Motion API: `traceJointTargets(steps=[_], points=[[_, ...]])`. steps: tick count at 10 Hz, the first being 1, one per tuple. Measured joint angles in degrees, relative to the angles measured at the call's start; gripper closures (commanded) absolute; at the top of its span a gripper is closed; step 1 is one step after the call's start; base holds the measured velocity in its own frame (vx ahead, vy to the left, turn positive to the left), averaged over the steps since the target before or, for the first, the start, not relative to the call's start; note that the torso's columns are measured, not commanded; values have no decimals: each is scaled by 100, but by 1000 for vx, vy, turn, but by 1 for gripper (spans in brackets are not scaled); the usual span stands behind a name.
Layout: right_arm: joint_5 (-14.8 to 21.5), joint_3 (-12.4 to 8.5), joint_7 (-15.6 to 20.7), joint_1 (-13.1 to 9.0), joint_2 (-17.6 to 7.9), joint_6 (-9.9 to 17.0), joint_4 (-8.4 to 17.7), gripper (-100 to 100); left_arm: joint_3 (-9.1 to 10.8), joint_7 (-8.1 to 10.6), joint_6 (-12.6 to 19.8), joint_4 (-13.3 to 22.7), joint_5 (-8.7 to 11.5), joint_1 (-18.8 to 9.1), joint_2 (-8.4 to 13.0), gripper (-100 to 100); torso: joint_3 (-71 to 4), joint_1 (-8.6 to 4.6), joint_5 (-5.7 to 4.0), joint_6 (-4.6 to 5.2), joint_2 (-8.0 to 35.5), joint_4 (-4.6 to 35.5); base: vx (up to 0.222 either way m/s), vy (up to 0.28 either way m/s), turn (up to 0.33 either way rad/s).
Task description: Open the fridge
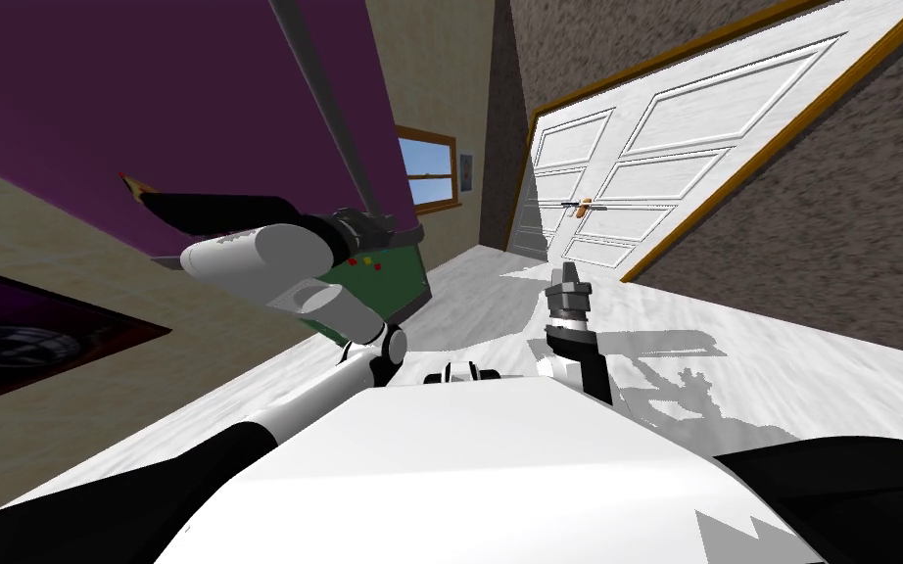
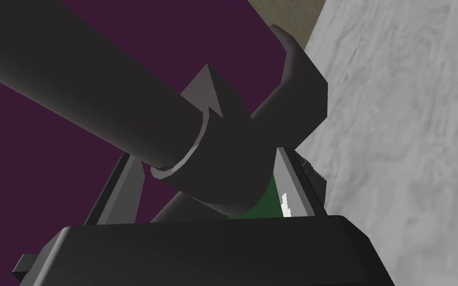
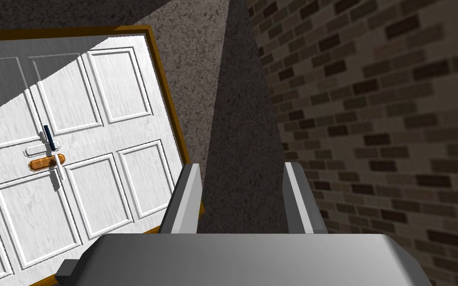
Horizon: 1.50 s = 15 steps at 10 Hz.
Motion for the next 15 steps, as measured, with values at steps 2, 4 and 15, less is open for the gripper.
traceJointTargets(steps=[2, 4, 15], points=[[0, 0, 0, 0, 0, 0, 0, 0, -62, 20, 221, -177, 111, -49, -67, 100, 5, -8, -8, 14, 8, 1, -176, 105, -35], [0, 0, 0, 1, 0, 0, -1, 0, -107, 16, 175, -50, 148, -43, -96, 100, -14, -13, -8, 15, -19, -15, -193, 102, -15], [0, 0, 0, 1, 0, 0, 0, 0, -457, -88, -1089, 1497, 723, -334, -223, 100, 3, 17, 8, -2, -1, -6, -223, 142, -23]])
